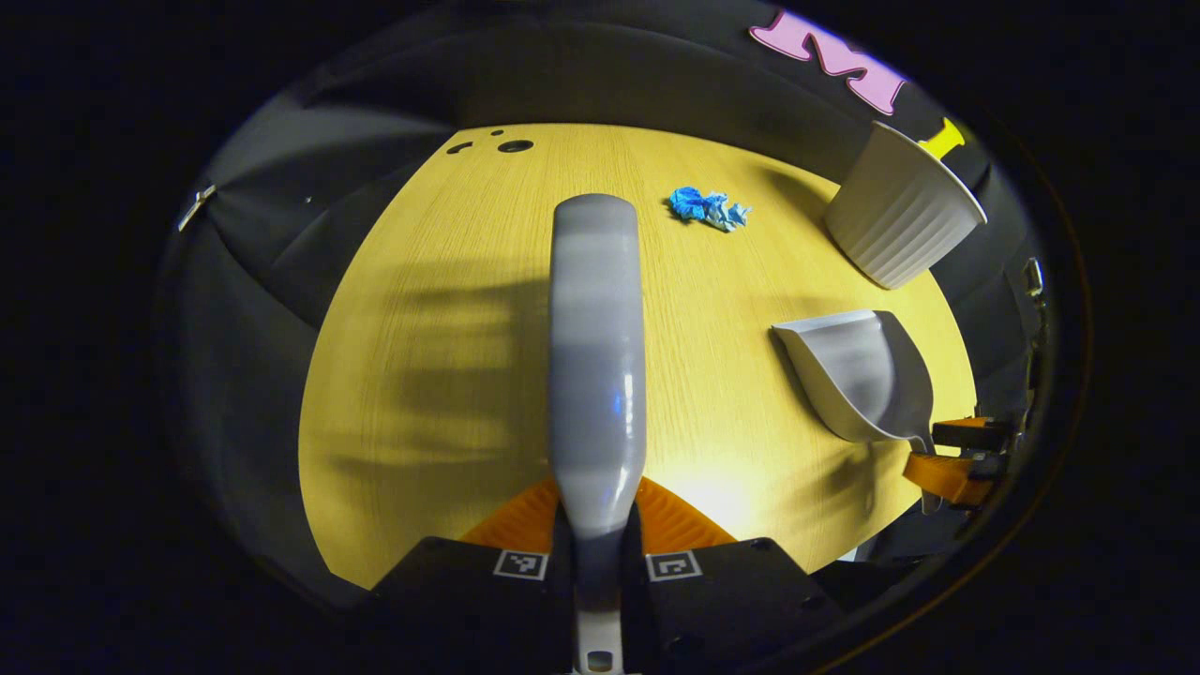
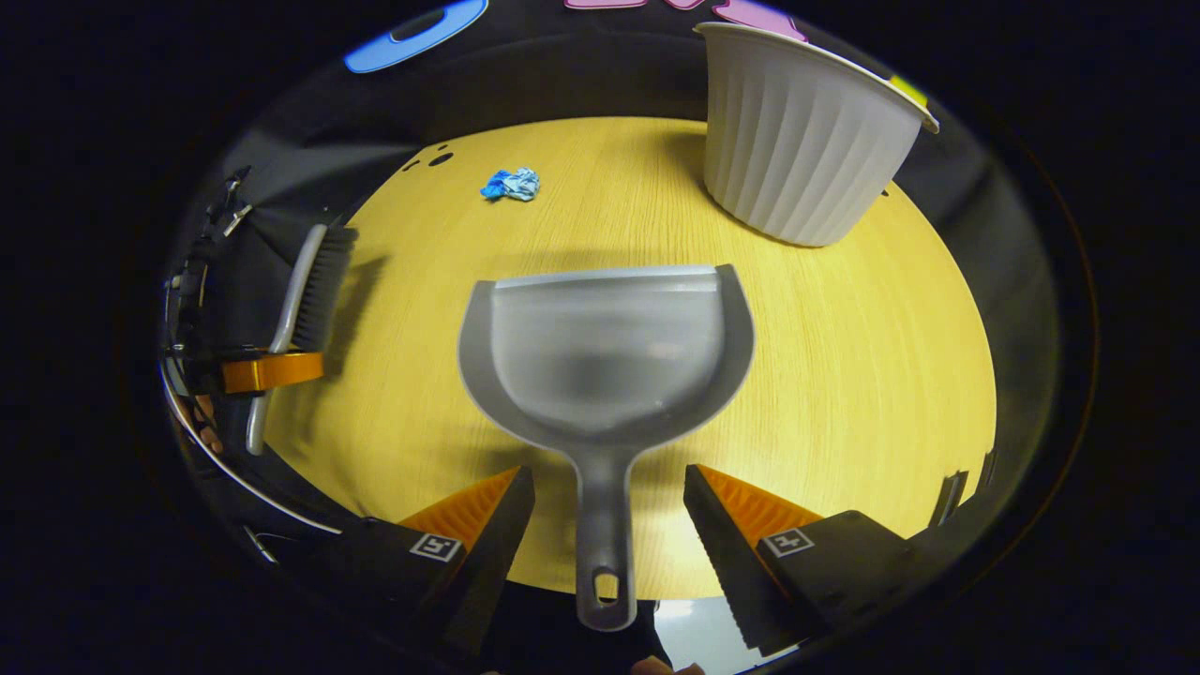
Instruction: Pick up the small broom and dustpan from the desktop, sweep the trash into the dustpan with the broom, and then empty the trash into the garbage bin.
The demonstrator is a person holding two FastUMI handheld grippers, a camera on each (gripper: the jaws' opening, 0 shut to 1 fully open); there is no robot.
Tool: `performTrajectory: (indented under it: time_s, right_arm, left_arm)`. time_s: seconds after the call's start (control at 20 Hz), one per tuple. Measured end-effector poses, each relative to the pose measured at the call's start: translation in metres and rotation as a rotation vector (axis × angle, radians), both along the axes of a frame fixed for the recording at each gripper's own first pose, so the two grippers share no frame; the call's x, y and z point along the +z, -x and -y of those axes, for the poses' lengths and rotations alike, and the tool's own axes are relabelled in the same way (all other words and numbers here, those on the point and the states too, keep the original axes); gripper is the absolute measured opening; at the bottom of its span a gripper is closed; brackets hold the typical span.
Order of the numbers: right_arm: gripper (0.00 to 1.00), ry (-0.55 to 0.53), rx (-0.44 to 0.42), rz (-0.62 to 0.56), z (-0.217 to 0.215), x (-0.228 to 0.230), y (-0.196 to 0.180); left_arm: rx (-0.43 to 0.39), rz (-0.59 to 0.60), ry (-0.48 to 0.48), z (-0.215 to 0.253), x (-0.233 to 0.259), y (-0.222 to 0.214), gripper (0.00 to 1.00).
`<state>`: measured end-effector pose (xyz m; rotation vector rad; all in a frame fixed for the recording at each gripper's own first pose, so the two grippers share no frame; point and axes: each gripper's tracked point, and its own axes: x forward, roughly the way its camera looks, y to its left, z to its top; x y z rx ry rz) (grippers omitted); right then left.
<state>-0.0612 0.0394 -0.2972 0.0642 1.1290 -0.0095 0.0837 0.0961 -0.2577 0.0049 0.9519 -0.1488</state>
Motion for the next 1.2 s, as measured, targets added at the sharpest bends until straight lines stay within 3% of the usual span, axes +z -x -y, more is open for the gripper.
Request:
performTrajectory:
  time_s: [0.4,0.5,0.7,0.75,0.8,0.85,0.9,0.95,1.0,1.05,1.1,1.15,1.2]
  right_arm:
    - [1.0,0.014,-0.004,-0.049,-0.004,-0.033,-0.009]
    - [0.95,0.004,-0.004,-0.045,0.001,-0.035,-0.016]
    - [0.69,0.043,0.082,-0.075,0.012,-0.035,-0.014]
    - [0.54,0.065,0.1,-0.07,0.018,-0.037,-0.015]
    - [0.52,0.053,0.106,-0.068,0.018,-0.037,-0.017]
    - [0.31,0.042,0.125,-0.076,0.016,-0.04,-0.018]
    - [0.39,0.033,0.157,-0.091,0.016,-0.038,-0.014]
    - [0.31,0.021,0.187,-0.104,0.016,-0.038,-0.013]
    - [0.39,0.012,0.216,-0.126,0.016,-0.036,-0.012]
    - [0.39,0.004,0.243,-0.14,0.016,-0.038,-0.011]
    - [0.31,-0.002,0.256,-0.149,0.017,-0.037,-0.01]
    - [0.3,-0.005,0.264,-0.152,0.017,-0.038,-0.011]
    - [0.44,-0.003,0.281,-0.158,0.017,-0.036,-0.01]
  left_arm:
    - [-0.006,-0.003,-0.046,0.0,0.017,-0.016,0.24]
    - [0.023,-0.01,-0.038,0.003,0.021,-0.016,0.24]
    - [0.116,-0.019,-0.016,0.012,0.022,-0.011,0.24]
    - [0.143,-0.019,-0.012,0.014,0.023,-0.01,0.24]
    - [0.172,-0.015,-0.011,0.015,0.025,-0.008,0.24]
    - [0.196,-0.011,-0.013,0.014,0.027,-0.008,0.24]
    - [0.217,-0.012,-0.018,0.014,0.031,-0.007,0.24]
    - [0.226,-0.007,-0.026,0.013,0.034,-0.009,0.24]
    - [0.231,0.002,-0.035,0.012,0.038,-0.012,0.21]
    - [0.23,0.004,-0.043,0.011,0.042,-0.017,0.24]
    - [0.214,0.003,-0.04,0.012,0.043,-0.023,0.24]
    - [0.187,-0.001,-0.043,0.014,0.043,-0.032,0.24]
    - [0.16,-0.008,-0.061,0.01,0.041,-0.042,0.23]
